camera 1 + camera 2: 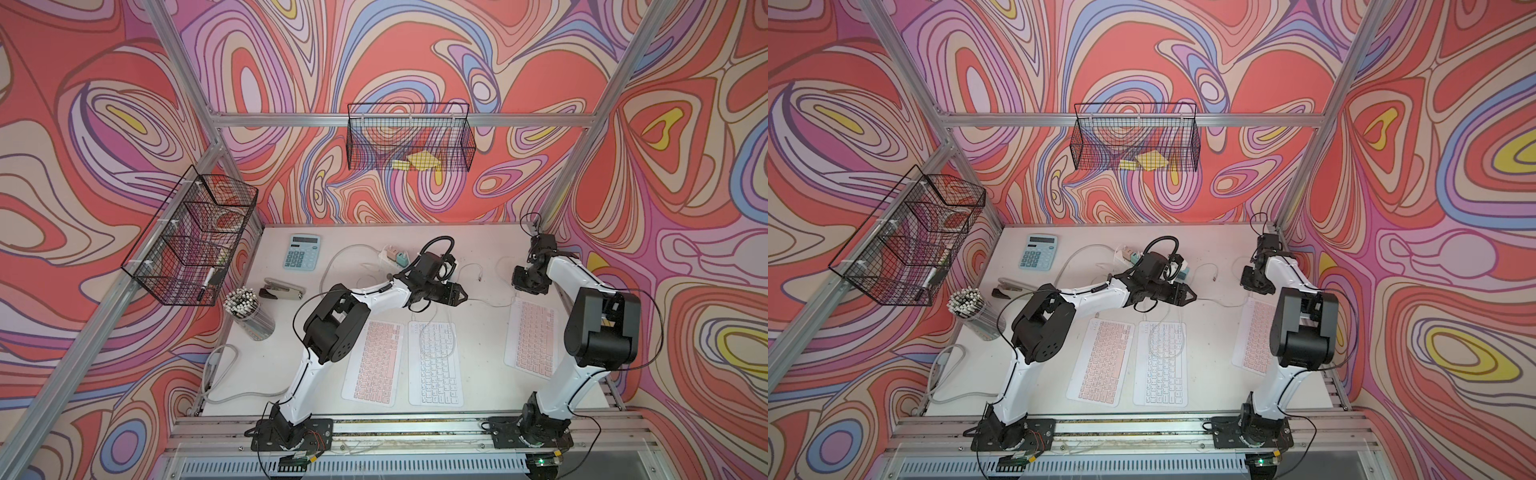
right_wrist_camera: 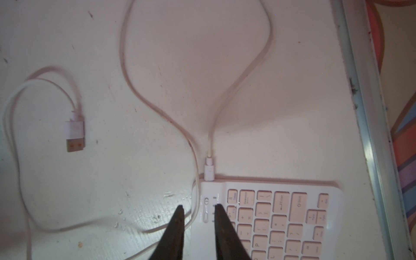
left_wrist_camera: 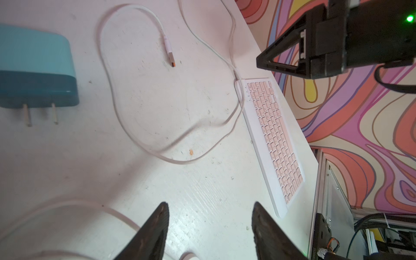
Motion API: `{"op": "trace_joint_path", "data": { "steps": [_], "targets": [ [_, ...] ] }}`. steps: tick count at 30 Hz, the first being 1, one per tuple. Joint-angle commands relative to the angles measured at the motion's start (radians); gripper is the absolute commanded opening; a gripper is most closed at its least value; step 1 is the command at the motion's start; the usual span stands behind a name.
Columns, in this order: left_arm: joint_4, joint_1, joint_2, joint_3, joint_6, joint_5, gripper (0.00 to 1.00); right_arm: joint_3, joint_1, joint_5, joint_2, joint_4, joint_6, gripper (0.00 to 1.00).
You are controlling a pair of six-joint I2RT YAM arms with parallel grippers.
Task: Unplug the wireless keyboard
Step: Move the keyboard to the center of the board.
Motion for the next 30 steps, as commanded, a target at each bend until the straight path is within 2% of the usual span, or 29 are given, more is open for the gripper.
{"op": "trace_joint_path", "data": {
  "steps": [1, 17, 26, 30],
  "targets": [
    [0.053, -0.009, -0.045, -0.003, 0.000, 0.031, 0.60, -0.008, -0.018, -0.016, 0.045, 0.012, -0.024, 0.25],
    [0.070, -0.010, -0.040, -0.018, -0.034, 0.018, 0.58, 0.040, -0.051, -0.046, 0.159, 0.023, -0.075, 0.25],
    [0.076, -0.011, -0.038, -0.024, -0.041, 0.018, 0.58, 0.051, -0.051, -0.079, 0.180, 0.022, -0.065, 0.25],
    [0.077, -0.014, -0.040, -0.024, -0.040, 0.016, 0.57, 0.049, -0.052, -0.058, 0.179, 0.004, -0.064, 0.24]
  ]
}}
